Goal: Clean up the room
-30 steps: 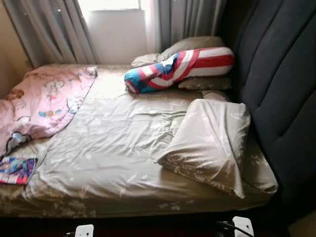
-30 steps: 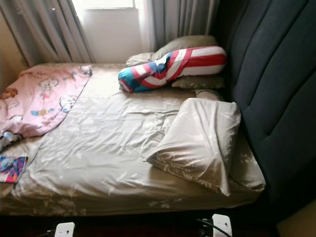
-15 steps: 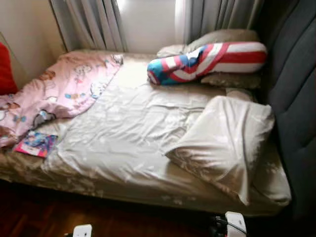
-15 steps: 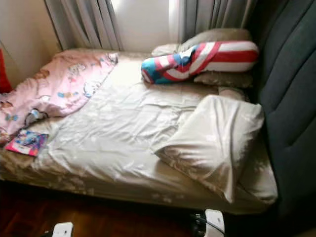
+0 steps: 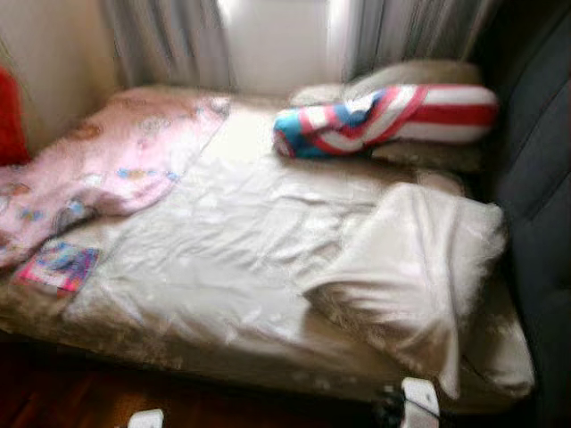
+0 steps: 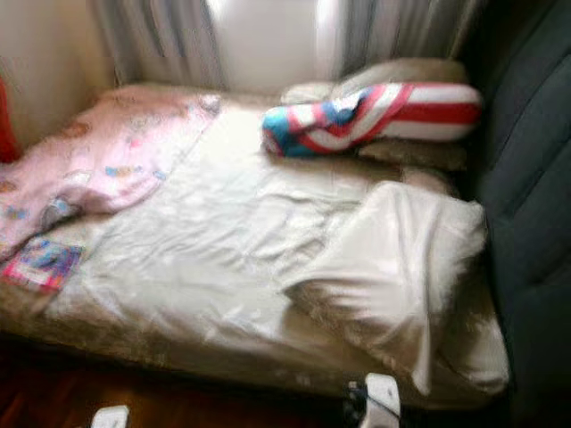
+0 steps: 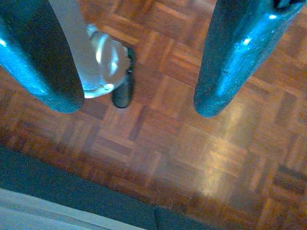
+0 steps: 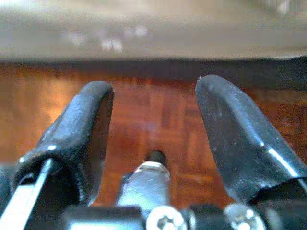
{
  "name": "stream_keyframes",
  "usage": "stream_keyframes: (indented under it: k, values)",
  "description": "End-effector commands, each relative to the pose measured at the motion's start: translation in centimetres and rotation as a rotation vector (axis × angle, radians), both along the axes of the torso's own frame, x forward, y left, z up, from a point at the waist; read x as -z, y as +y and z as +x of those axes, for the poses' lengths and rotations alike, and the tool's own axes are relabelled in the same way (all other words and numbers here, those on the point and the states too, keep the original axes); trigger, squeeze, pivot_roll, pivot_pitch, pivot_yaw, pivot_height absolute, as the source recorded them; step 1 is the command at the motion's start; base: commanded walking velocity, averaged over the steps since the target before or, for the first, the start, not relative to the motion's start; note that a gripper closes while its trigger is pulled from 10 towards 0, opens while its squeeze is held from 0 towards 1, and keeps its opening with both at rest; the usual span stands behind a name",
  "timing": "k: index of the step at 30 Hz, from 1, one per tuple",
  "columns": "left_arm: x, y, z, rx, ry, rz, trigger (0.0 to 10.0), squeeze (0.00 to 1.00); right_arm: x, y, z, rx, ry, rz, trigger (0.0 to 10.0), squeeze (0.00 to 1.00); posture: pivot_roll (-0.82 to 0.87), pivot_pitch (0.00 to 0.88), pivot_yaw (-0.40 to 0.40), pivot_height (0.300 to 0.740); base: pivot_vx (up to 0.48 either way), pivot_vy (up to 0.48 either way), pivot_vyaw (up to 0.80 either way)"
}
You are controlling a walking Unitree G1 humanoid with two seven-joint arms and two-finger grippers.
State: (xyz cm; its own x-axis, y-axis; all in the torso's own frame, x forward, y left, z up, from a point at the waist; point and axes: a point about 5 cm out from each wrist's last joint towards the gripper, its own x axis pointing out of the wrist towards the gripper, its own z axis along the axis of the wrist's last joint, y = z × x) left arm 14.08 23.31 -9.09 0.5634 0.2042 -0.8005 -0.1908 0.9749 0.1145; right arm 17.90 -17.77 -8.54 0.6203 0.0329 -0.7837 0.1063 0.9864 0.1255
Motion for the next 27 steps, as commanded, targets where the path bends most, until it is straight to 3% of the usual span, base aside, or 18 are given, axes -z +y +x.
stream_keyframes:
  k: [1,8,27]
  values:
    - [-0.1,-0.64,0.64,0.001,-0.02,-0.017,10.0,0.0,0.39,-1.31,-1.14,0.028,0.035,-0.03,10.0,0.0,0.04,0.0,-0.04,0.74,0.3,0.0,0.0]
    - [-0.09,-0.83,0.71,0.004,-0.024,-0.018,10.0,0.0,0.39,-1.44,-1.17,0.035,0.037,-0.038,10.0,0.0,0.04,0.0,-0.042,0.74,0.294,0.0,-0.62]
    - [-0.42,-1.04,1.56,0.004,-0.055,-0.014,10.0,0.0,0.15,-1.38,-0.71,0.008,0.012,-0.031,10.0,0.0,0.03,0.0,-0.043,0.74,0.0,0.0,0.0]
